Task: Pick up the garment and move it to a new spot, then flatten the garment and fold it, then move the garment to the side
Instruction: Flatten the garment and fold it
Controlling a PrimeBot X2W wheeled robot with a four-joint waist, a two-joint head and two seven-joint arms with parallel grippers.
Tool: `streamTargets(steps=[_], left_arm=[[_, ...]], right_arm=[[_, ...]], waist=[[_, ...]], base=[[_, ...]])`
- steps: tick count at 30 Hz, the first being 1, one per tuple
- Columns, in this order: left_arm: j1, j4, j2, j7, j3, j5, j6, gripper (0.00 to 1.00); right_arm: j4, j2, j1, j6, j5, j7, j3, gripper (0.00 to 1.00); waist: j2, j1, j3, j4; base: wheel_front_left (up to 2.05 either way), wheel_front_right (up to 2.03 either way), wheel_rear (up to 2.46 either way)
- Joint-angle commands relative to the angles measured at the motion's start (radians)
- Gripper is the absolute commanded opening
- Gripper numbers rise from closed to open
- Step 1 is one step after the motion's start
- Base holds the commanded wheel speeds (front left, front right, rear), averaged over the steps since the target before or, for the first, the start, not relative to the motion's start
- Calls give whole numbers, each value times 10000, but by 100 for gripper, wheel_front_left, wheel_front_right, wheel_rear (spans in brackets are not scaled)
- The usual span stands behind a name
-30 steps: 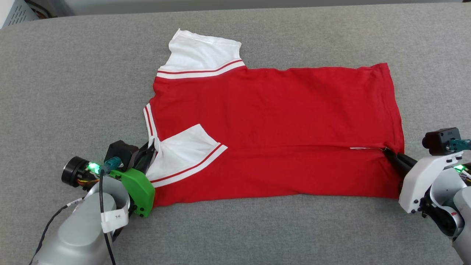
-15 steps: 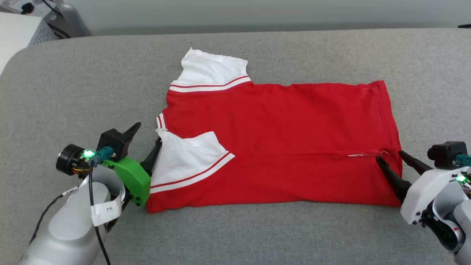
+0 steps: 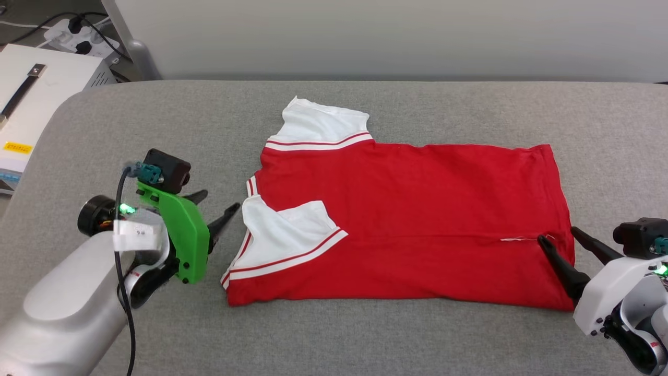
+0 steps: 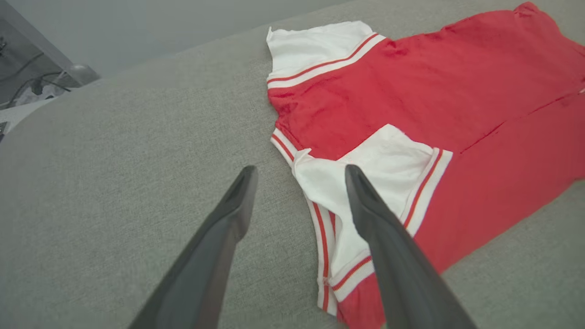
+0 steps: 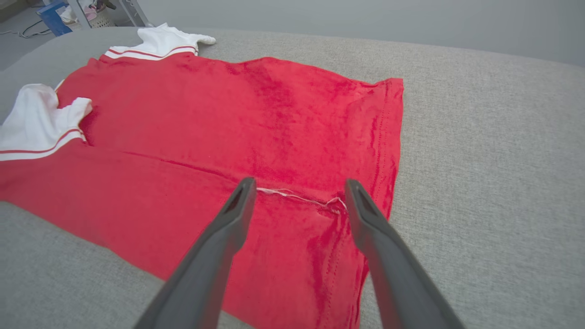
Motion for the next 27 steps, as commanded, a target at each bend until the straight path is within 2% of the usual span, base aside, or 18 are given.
streamTargets(steps=[1,7,11,18,27], left_arm=[[-217,-49,129,513,-131,-355,-26,100],[-219,4,365,2860,-644,-2007,-26,100],[-119,180,296,3549,-839,-2641,-26,100],[-144,843,-23,4037,-1376,-2652,-26,100],[-89,2141,-667,3976,-1825,-2706,-27,100]], right_arm=[[-80,51,142,-7,-94,68,-78,100],[-372,202,351,-7,-155,472,-268,100],[-501,247,452,-7,-165,645,-365,100],[-672,358,433,-7,-197,868,-448,100],[-729,530,98,-7,-281,978,-356,100]], waist=[[0,0,-62,26],[0,0,-140,-73],[0,0,-111,-143],[0,0,140,-264],[0,0,582,-514]], base=[[0,0,0],[0,0,0],[0,0,0],[0,0,0],[0,0,0]])
